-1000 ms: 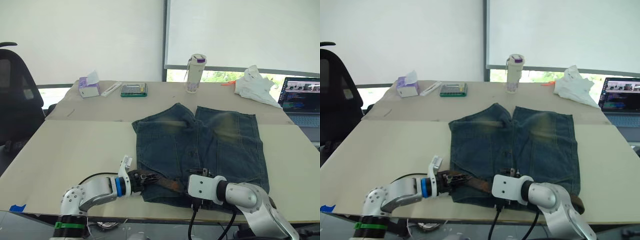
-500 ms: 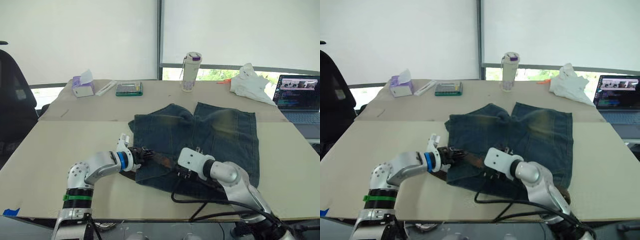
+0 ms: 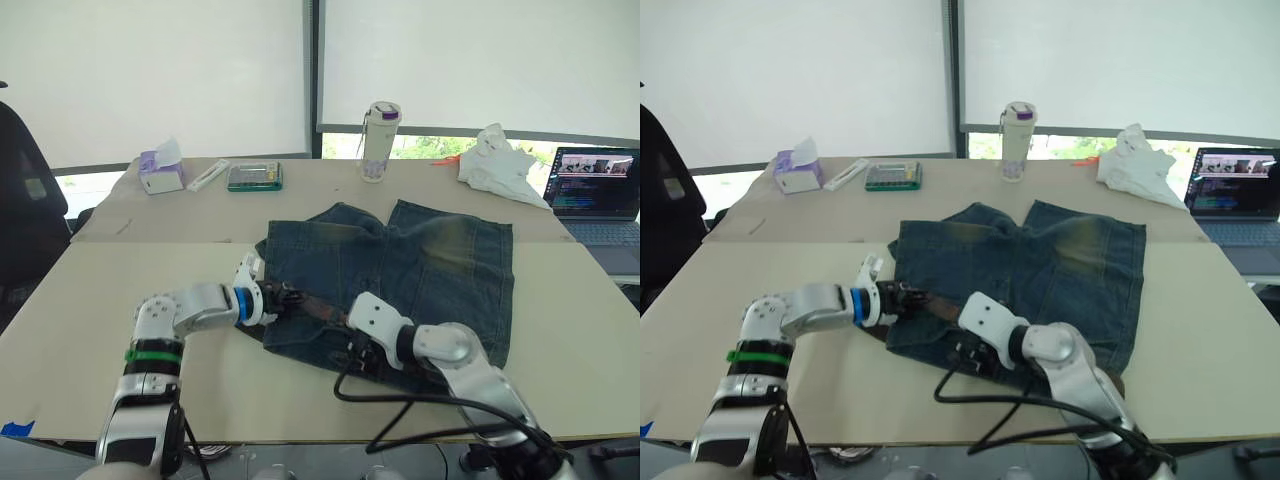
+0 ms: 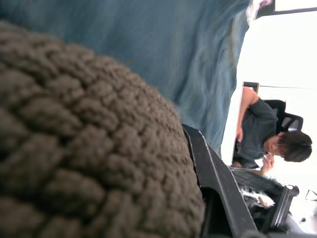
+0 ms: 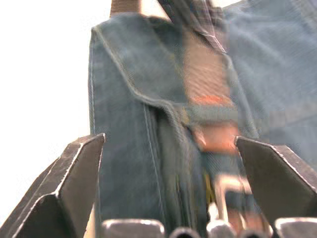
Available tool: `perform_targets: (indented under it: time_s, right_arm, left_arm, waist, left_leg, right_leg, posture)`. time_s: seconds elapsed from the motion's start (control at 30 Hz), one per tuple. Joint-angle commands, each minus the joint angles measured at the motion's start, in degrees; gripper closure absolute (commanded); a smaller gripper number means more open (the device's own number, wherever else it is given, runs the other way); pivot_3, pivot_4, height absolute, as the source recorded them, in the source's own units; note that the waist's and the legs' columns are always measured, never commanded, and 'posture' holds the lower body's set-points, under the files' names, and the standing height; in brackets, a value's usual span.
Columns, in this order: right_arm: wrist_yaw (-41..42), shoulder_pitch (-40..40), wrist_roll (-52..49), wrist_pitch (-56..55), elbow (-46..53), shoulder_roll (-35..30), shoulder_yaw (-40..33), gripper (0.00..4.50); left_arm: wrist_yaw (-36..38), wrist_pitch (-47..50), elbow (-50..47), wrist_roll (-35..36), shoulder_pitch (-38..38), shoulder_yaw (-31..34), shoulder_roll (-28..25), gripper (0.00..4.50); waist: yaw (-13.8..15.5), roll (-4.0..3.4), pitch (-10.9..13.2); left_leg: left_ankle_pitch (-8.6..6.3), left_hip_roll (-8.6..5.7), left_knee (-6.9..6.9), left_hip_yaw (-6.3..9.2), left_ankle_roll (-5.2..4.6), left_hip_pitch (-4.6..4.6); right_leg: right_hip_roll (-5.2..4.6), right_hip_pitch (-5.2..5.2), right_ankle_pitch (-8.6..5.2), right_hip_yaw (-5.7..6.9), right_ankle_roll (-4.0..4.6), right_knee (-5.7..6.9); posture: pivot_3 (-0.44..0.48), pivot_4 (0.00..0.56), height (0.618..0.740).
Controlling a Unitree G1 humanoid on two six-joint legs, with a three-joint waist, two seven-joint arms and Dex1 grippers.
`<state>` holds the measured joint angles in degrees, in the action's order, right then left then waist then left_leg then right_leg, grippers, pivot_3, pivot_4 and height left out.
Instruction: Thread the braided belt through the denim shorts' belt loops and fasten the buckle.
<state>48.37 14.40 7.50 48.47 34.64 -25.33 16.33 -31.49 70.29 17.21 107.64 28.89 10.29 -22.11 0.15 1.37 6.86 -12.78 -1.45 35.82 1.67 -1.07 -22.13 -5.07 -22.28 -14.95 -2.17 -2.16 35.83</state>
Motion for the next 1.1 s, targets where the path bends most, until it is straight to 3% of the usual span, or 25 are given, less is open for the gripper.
perform_targets:
  time_s: [0.03,0.23,0.33,0.43,0.67,0.8,1.03,1.1]
  right_arm:
    - [-2.0,-1.7,-2.3,4.7,7.8,-1.7,-3.5,0.03]
    - [-4.8,-7.3,-2.3,4.3,12.7,-7.2,-5.8,0.03]
    - [-6.5,-7.1,4.4,-5.6,9.4,-14.6,0.0,0.03]
    - [-9.0,-4.9,8.6,-13.6,5.0,-17.3,2.8,0.03]
    - [-9.1,-2.7,10.2,-20.2,3.7,-16.8,3.1,0.03]
    - [-7.0,-1.1,8.6,-22.4,4.3,-14.7,4.6,1.14]
    - [-4.6,-0.5,11.4,-28.0,0.3,-18.4,4.3,1.14]
    - [-3.8,-1.3,12.2,-30.4,0.6,-20.5,3.6,1.14]
  left_arm:
    - [-7.1,-3.6,-12.7,5.4,-6.5,0.7,2.3,4.5]
    - [-15.2,-8.9,-18.4,5.4,-11.5,4.7,13.4,4.5]
    - [-19.1,-8.9,-16.3,5.4,-10.9,6.9,18.2,4.5]
    - [-19.7,-6.5,-13.8,5.4,-10.7,7.3,19.8,4.5]
    - [-18.0,-1.0,-6.5,5.4,-9.0,10.3,18.4,4.5]
    - [-11.5,6.0,2.9,5.4,-5.7,13.6,15.8,4.5]
    - [1.0,15.3,16.2,5.4,-0.1,14.5,11.1,4.5]
    - [1.2,14.8,16.9,5.4,0.1,14.6,12.0,4.5]
  waist:
    - [0.3,0.01,0.0]
    - [1.3,0.02,0.0]
    - [1.4,0.05,0.0]
    - [1.0,0.06,0.0]
    - [1.3,0.06,0.0]
    - [1.2,0.02,0.0]
    - [1.1,-0.01,0.0]
    - [1.2,-0.04,0.0]
  left_leg:
    - [-0.18,0.01,0.0,0.0,0.31,0.0]
    - [-0.28,-0.25,0.07,0.01,0.48,-0.04]
    - [-0.23,-0.54,0.1,-0.01,0.36,-0.07]
    - [0.05,-0.59,0.09,-0.02,-0.09,-0.01]
    - [0.09,-0.64,0.09,0.02,-0.12,0.03]
    - [0.1,-0.64,0.09,0.05,-0.11,0.21]
    - [0.12,-0.71,0.1,0.18,-0.08,0.27]
    - [0.14,-0.7,0.09,0.21,-0.05,0.17]
  right_leg:
    - [-0.04,-0.02,0.0,-0.01,0.01,0.01]
    - [-0.14,0.1,0.02,0.27,0.06,-0.17]
    - [-0.12,0.08,0.03,0.41,0.05,-0.18]
    - [-0.01,0.14,0.0,0.47,0.01,-0.18]
    - [0.19,0.22,-0.05,0.46,-0.08,-0.16]
    - [0.22,0.36,-0.07,0.5,-0.11,-0.1]
    - [0.27,0.32,-0.11,0.65,-0.17,-0.06]
    - [0.27,0.31,-0.11,0.66,-0.16,-0.02]
  posture:
    - [0.0,0.15,0.74]
    - [0.0,0.15,0.74]
    - [0.0,0.15,0.74]
    - [0.0,0.15,0.74]
    - [0.0,0.15,0.74]
    - [0.0,0.15,0.74]
    - [0.0,0.15,0.74]
    - [0.0,0.15,0.74]
